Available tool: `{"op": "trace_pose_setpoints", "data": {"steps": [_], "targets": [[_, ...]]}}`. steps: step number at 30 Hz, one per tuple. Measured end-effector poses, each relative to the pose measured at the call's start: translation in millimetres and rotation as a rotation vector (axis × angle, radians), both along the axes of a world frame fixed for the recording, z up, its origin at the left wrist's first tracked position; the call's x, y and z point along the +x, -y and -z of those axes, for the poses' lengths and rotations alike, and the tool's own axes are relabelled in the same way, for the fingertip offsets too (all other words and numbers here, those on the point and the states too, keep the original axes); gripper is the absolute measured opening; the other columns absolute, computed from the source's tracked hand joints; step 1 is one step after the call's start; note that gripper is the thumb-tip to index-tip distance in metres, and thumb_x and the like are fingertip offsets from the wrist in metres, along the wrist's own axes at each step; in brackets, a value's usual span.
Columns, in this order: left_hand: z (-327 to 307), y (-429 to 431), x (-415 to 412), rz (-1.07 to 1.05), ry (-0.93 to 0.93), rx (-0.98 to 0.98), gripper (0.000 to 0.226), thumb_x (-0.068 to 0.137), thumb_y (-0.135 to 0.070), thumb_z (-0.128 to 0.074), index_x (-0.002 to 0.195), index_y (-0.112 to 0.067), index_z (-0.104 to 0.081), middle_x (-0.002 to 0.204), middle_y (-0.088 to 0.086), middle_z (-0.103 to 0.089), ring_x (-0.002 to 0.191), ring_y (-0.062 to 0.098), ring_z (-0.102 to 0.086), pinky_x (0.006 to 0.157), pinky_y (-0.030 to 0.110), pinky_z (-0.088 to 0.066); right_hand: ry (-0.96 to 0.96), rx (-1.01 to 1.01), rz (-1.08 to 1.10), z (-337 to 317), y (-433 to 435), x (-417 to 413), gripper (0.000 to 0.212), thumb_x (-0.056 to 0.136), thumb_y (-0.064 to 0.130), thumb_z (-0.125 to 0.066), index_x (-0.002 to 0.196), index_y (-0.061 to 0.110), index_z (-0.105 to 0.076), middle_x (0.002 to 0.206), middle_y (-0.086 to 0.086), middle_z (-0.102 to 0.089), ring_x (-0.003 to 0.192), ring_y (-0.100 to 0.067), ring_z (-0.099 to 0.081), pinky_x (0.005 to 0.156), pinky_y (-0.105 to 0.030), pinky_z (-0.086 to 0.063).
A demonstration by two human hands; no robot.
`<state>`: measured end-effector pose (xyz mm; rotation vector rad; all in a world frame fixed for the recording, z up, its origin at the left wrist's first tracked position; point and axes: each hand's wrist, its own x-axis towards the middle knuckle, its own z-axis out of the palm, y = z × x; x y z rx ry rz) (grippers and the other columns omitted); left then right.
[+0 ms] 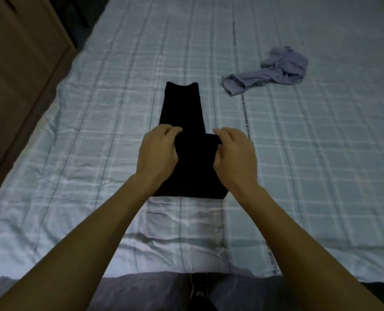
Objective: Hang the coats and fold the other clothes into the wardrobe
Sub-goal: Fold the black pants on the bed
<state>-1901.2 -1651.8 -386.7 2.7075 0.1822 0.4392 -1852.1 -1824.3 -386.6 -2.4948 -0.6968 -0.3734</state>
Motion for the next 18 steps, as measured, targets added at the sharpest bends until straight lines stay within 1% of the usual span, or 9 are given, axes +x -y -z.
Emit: {"op": "trace_pose_setpoints", "data": {"steps": [1, 2, 4, 6, 7, 9, 11, 15, 18], "targets": [[6.2, 0.7, 2.5, -0.013, 0.082, -0.029, 0.034, 0.083, -0.001, -0.053, 0.115, -0.007, -0.063, 0.105, 0.014, -0.066, 0.091, 0.028, -0.061, 0.079, 0.036, -0.048, -0.010, 0.034, -0.008, 7.7, -3.7, 5.1, 0.036, 0.080, 0.003, -0.055, 0.115, 0.009, -0.063, 0.104, -0.009, -0.065, 0.097, -0.027, -0.059, 0.088, -0.042, -0.048], [17.9, 2.1, 4.0, 0.016, 0.080, -0.035, 0.034, 0.081, 0.001, -0.054, 0.114, -0.004, -0.063, 0.102, 0.015, -0.066, 0.088, 0.029, -0.061, 0.077, 0.037, -0.048, -0.043, 0.015, -0.038, 19.3, -5.8, 8.8, 0.038, 0.079, 0.004, -0.053, 0.116, 0.008, -0.062, 0.104, -0.010, -0.064, 0.097, -0.027, -0.058, 0.086, -0.044, -0.048], [55.9, 6.2, 0.5, 0.106, -0.051, 0.010, 0.037, 0.081, -0.005, -0.058, 0.118, -0.004, -0.060, 0.105, 0.016, -0.065, 0.093, 0.031, -0.061, 0.081, 0.039, -0.048, -0.136, -0.073, -0.112, 56.1, -5.4, 9.4, 0.040, 0.077, 0.004, -0.055, 0.116, 0.008, -0.061, 0.105, -0.013, -0.063, 0.097, -0.030, -0.058, 0.081, -0.046, -0.049], [97.9, 8.9, -9.2, 0.135, -0.244, 0.060, 0.050, 0.085, -0.019, -0.061, 0.132, -0.007, -0.050, 0.124, 0.018, -0.056, 0.115, 0.035, -0.053, 0.096, 0.047, -0.040, -0.255, -0.207, -0.151, 91.3, -4.3, 6.8, 0.047, 0.078, 0.008, -0.061, 0.125, 0.009, -0.056, 0.119, -0.018, -0.058, 0.112, -0.037, -0.053, 0.088, -0.051, -0.047], [115.4, 8.2, -14.6, 0.134, -0.350, 0.084, 0.059, 0.087, -0.026, -0.061, 0.139, -0.009, -0.041, 0.137, 0.018, -0.047, 0.128, 0.036, -0.042, 0.104, 0.050, -0.032, -0.322, -0.295, -0.169, 105.6, -3.8, 5.5, 0.055, 0.081, 0.014, -0.062, 0.134, 0.011, -0.049, 0.133, -0.021, -0.050, 0.126, -0.039, -0.043, 0.099, -0.055, -0.040], [144.5, 4.1, -23.2, 0.132, -0.536, 0.151, 0.076, 0.089, -0.039, -0.057, 0.149, -0.016, -0.016, 0.154, 0.016, -0.019, 0.144, 0.031, -0.014, 0.113, 0.050, -0.014, -0.433, -0.514, -0.235, 128.1, -5.3, 4.3, 0.072, 0.087, 0.028, -0.060, 0.149, 0.018, -0.024, 0.155, -0.017, -0.018, 0.144, -0.034, -0.010, 0.116, -0.050, -0.014], [162.8, -2.8, -24.7, 0.131, -0.589, 0.228, 0.090, 0.085, -0.043, -0.061, 0.149, -0.021, -0.001, 0.157, 0.015, -0.004, 0.145, 0.030, -0.002, 0.114, 0.050, -0.009, -0.427, -0.630, -0.281, 149.9, -7.0, 5.1, 0.084, 0.086, 0.035, -0.061, 0.151, 0.021, -0.010, 0.159, -0.014, -0.002, 0.146, -0.031, 0.003, 0.117, -0.047, -0.001], [177.1, -11.1, -6.8, 0.117, -0.504, 0.261, 0.101, 0.069, -0.036, -0.077, 0.150, -0.020, -0.017, 0.155, 0.018, -0.017, 0.142, 0.035, -0.017, 0.109, 0.055, -0.024, -0.301, -0.595, -0.181, 178.0, -11.4, 15.7, 0.099, 0.069, 0.026, -0.076, 0.150, 0.020, -0.020, 0.157, -0.015, -0.017, 0.145, -0.034, -0.013, 0.115, -0.051, -0.006], [181.3, -7.3, 11.9, 0.110, -0.520, 0.285, 0.097, 0.080, -0.026, -0.068, 0.150, -0.025, -0.001, 0.157, 0.016, -0.002, 0.145, 0.033, -0.005, 0.114, 0.050, -0.017, -0.267, -0.595, -0.163, 184.8, -16.0, 24.4, 0.091, 0.072, 0.013, -0.075, 0.149, 0.018, -0.025, 0.155, -0.016, -0.023, 0.143, -0.036, -0.019, 0.114, -0.051, -0.014]]}}
